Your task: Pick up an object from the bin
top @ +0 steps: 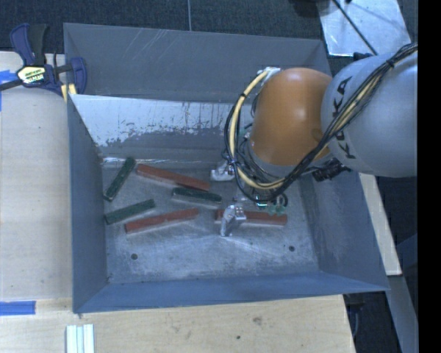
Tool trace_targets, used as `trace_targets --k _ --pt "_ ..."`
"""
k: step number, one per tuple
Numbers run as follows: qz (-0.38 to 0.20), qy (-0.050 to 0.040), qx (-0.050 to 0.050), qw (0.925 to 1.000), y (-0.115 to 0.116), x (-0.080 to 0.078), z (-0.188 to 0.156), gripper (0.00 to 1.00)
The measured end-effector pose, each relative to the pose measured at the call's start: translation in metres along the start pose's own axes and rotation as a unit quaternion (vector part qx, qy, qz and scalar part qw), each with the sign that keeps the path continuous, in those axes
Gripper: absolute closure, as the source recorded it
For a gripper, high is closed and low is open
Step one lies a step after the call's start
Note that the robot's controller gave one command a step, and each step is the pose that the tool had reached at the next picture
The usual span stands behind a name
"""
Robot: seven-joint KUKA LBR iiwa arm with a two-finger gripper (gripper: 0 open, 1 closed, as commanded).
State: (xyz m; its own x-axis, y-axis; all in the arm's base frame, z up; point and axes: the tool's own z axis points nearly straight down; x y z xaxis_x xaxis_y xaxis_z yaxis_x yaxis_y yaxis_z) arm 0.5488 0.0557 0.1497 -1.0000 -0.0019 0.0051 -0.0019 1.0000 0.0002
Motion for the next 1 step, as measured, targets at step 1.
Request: trace_targets --k 1 --pt "0.001 -0.0040 0.000 1.0000 -0.0002 -0.0019 -0.0042 0.00"
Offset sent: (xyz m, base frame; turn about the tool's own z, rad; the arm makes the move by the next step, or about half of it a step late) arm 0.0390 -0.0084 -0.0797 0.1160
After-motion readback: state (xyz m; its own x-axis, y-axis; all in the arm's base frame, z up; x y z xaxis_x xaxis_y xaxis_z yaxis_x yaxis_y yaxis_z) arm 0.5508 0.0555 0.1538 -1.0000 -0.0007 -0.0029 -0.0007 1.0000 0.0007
